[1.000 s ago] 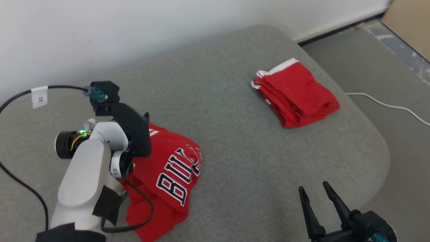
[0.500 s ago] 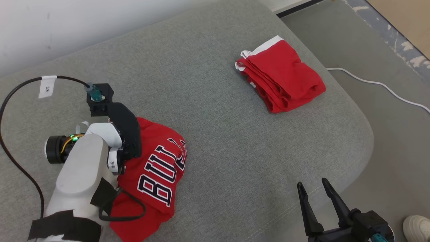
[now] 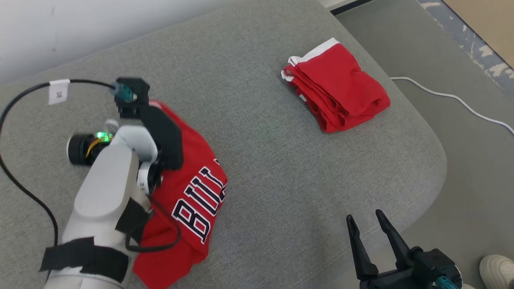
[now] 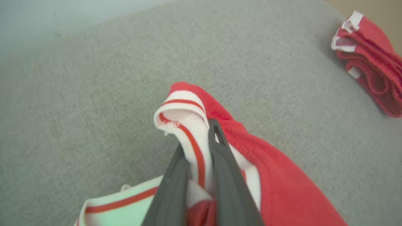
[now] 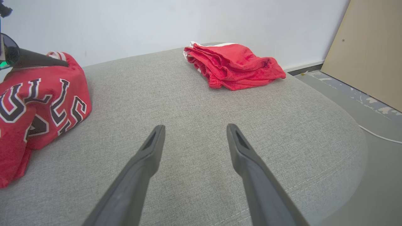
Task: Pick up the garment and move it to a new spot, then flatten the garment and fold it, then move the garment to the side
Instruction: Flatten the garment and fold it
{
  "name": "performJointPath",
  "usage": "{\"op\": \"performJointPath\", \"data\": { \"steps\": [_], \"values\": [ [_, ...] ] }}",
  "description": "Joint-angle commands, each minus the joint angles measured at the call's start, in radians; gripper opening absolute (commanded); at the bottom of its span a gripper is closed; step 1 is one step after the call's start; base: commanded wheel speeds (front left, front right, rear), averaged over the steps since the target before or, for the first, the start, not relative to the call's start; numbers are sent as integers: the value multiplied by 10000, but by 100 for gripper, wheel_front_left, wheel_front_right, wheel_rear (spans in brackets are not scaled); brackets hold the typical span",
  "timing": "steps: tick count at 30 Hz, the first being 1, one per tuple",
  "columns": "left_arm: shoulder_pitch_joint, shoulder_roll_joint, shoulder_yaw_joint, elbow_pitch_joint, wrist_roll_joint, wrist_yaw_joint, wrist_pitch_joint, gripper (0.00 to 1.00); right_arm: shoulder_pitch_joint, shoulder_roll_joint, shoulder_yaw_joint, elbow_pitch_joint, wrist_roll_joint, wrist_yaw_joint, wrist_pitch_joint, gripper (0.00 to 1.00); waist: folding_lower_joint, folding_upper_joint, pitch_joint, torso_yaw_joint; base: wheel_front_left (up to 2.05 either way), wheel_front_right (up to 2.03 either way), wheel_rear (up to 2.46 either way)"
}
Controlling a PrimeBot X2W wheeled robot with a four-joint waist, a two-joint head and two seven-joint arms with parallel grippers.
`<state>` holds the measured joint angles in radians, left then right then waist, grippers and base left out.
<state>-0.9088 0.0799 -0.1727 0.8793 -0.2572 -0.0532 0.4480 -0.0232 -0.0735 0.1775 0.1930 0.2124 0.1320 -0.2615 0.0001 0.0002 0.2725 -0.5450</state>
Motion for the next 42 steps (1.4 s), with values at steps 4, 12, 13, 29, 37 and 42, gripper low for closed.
{"op": "performJointPath", "data": {
  "steps": [4, 12, 13, 29, 37, 42],
  "values": [
    [-566, -148, -149, -679, -210, -247, -1697, 0, -175, -90, 175, 108, 84, -27, -45, 100, -1, -2, -190, 48, 0, 0, 0],
    [-1488, -296, -1039, -2476, -1143, -715, -4281, 0, -310, -270, 394, 355, 147, -27, -46, 100, -1, -2, -621, 280, 0, 0, 0],
    [-1593, -310, -1315, -2831, -1457, -706, -4563, 0, -303, -293, 379, 372, 155, -27, -46, 100, -1, -2, -685, 335, 0, 0, 0],
    [1135, 315, -2891, -5210, -2712, -143, -5253, 0, -72, -494, 116, 257, 131, -27, -45, 100, -1, -2, -806, 2134, 0, 0, 0],
    [4377, 1448, -1833, -5811, -3419, 744, -5523, 0, -92, -689, 202, 277, 117, -27, -31, 100, -1, -2, -933, 2960, 0, 0, 0],
    [6131, 1902, -1135, -6328, -3965, 1348, -5588, 0, 21, -759, 199, 275, 155, -27, 36, 100, -1, -2, -1103, 3212, 0, 0, 0]
  ]
}}
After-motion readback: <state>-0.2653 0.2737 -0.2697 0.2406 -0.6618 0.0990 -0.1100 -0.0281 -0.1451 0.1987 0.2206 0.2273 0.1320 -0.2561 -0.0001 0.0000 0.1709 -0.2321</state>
